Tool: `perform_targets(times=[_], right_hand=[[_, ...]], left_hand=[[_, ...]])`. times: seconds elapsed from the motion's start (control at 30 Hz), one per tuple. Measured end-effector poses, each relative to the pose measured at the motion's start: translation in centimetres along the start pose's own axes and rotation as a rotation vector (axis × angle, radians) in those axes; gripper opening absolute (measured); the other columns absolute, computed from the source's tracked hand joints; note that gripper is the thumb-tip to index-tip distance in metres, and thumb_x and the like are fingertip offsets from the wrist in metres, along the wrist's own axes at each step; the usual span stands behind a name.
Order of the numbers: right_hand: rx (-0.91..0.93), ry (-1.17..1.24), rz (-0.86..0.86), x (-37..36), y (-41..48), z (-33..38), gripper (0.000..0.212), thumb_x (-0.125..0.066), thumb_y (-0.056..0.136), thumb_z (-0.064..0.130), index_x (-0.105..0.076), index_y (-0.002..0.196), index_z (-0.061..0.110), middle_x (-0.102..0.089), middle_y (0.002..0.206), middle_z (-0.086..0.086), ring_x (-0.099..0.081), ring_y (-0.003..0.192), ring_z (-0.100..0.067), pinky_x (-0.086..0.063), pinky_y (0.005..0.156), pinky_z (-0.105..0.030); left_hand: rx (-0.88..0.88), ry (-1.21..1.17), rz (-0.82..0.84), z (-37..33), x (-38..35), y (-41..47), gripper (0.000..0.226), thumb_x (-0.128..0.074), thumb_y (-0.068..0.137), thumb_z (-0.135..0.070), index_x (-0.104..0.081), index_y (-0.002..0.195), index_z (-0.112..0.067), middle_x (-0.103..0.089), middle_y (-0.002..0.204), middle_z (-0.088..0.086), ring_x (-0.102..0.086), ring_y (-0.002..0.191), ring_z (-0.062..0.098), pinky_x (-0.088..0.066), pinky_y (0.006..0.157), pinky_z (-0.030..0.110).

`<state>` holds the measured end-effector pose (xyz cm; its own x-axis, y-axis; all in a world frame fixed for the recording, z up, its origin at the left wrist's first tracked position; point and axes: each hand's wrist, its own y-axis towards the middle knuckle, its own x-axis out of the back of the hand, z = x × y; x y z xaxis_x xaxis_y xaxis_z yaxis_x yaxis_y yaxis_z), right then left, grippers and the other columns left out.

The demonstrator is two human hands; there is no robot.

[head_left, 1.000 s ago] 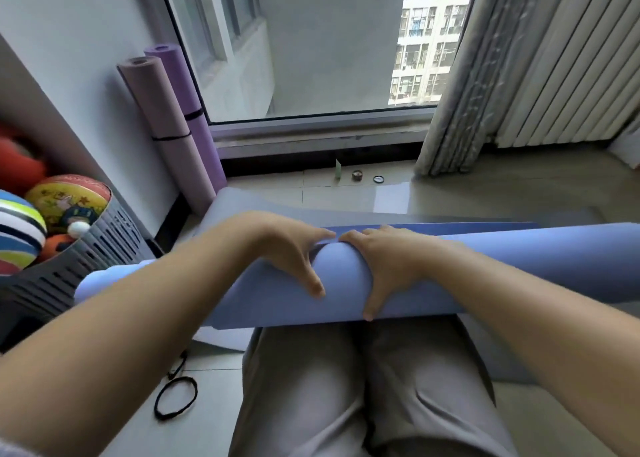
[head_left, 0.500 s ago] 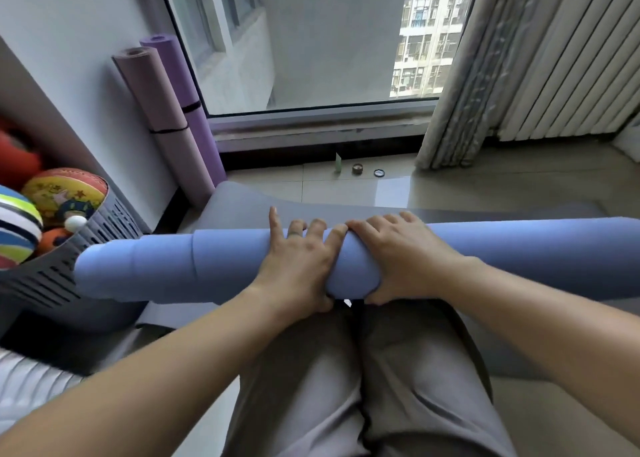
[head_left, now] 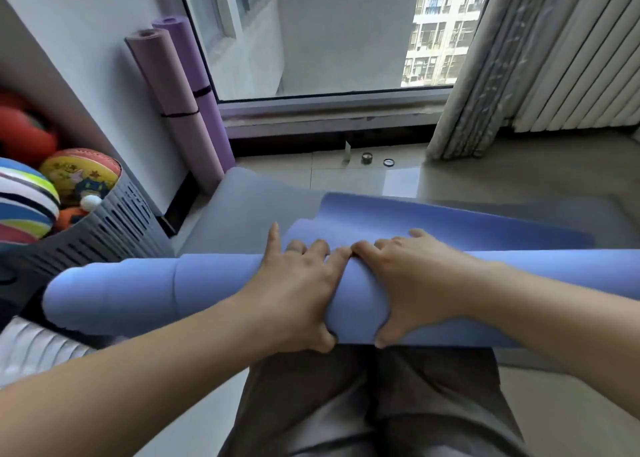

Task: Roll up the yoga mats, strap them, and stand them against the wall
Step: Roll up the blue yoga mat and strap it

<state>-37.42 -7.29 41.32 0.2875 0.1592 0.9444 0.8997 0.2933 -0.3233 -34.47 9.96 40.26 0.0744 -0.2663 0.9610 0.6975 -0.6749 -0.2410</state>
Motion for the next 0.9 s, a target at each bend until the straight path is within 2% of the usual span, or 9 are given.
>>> perform_targets(times=[0.13,0.3,0.43,0.5,0.57,0.67,0.8,0.83,0.9], right_hand=[[-0.03,0.081,-0.024,-0.2,-0.4,-0.6,0.108,-0.068,0.058,0.074,-0.019,0.143,0.029,-0.046,0.131,0.004,-0.045,0.122,-0.021,-0.032,0.104,-0.044],[-0.076,0.025,-0.036,-0.7,-0.1,-0.5,0.112,-0.07,0.065,0.066,-0.008,0.149,0.025,-0.036,0.139,0.002,-0.035,0.129,-0.023,-0.023,0.111,-0.053],[-0.096,0.227,0.056,0.0,3.2,-3.6,0.111,-0.081,0.057,0.057,-0.018,0.146,0.032,-0.043,0.134,0.007,-0.04,0.124,-0.019,-0.033,0.105,-0.041],[-0.084,0.367,0.113,0.6,4.7,-4.9,0.109,-0.087,0.056,0.047,-0.025,0.144,0.033,-0.046,0.136,0.009,-0.044,0.124,-0.016,-0.037,0.102,-0.034],[-0.081,0.433,0.117,0.9,5.4,-5.5,0.102,-0.088,0.058,0.041,-0.031,0.142,0.032,-0.048,0.136,0.009,-0.048,0.122,-0.015,-0.04,0.097,-0.03],[-0.134,0.499,-0.043,0.1,4.9,-5.8,0.097,-0.085,0.061,0.045,-0.035,0.143,0.031,-0.048,0.139,0.008,-0.047,0.124,-0.015,-0.038,0.1,-0.03],[-0.261,0.494,-0.504,-2.9,3.5,-5.5,0.074,-0.077,0.066,0.053,-0.052,0.131,0.026,-0.055,0.128,0.002,-0.049,0.12,-0.022,-0.035,0.101,-0.036],[-0.263,0.451,-0.554,-3.5,3.2,-5.3,0.073,-0.077,0.066,0.054,-0.053,0.129,0.026,-0.054,0.128,0.002,-0.049,0.12,-0.024,-0.033,0.101,-0.038],[-0.228,0.277,-0.468,-4.2,2.9,-4.9,0.089,-0.075,0.062,0.06,-0.041,0.138,0.029,-0.044,0.139,0.003,-0.039,0.129,-0.024,-0.025,0.109,-0.041]], left_hand=[[-0.041,-0.126,0.109,1.8,0.6,2.2,0.098,-0.071,0.062,-0.057,-0.02,0.142,-0.034,-0.048,0.121,-0.003,-0.049,0.115,0.025,-0.019,0.11,0.058],[-0.023,-0.385,0.466,4.7,3.3,6.6,0.097,-0.081,0.06,-0.058,-0.027,0.14,-0.047,-0.05,0.132,-0.014,-0.053,0.117,0.015,-0.042,0.101,0.039],[-0.012,-0.193,0.208,3.7,4.2,6.8,0.095,-0.072,0.075,-0.052,-0.015,0.149,-0.04,-0.031,0.145,-0.003,-0.035,0.133,0.022,-0.023,0.111,0.051],[-0.048,-0.1,0.068,2.2,3.1,6.1,0.086,-0.067,0.081,-0.047,-0.016,0.148,-0.034,-0.032,0.142,0.003,-0.036,0.131,0.025,-0.013,0.111,0.06],[-0.056,-0.009,0.0,0.9,1.5,5.5,0.096,-0.066,0.077,-0.056,-0.01,0.149,-0.028,-0.03,0.142,0.007,-0.036,0.13,0.029,-0.008,0.111,0.064],[-0.002,0.036,-0.039,1.2,-0.1,6.2,0.117,-0.067,0.066,-0.07,-0.001,0.151,-0.024,-0.029,0.144,0.01,-0.035,0.13,0.033,-0.008,0.111,0.064],[0.009,-0.098,-0.035,3.0,0.1,8.8,0.112,-0.067,0.061,-0.073,-0.013,0.148,-0.027,-0.042,0.14,0.007,-0.044,0.125,0.031,-0.019,0.109,0.06],[0.004,-0.14,-0.018,3.4,0.3,9.4,0.108,-0.069,0.061,-0.072,-0.018,0.145,-0.028,-0.045,0.139,0.005,-0.046,0.123,0.029,-0.024,0.106,0.057],[-0.006,-0.234,0.018,4.2,0.9,10.3,0.097,-0.072,0.061,-0.069,-0.026,0.137,-0.029,-0.05,0.137,-0.002,-0.05,0.12,0.026,-0.031,0.101,0.049]])
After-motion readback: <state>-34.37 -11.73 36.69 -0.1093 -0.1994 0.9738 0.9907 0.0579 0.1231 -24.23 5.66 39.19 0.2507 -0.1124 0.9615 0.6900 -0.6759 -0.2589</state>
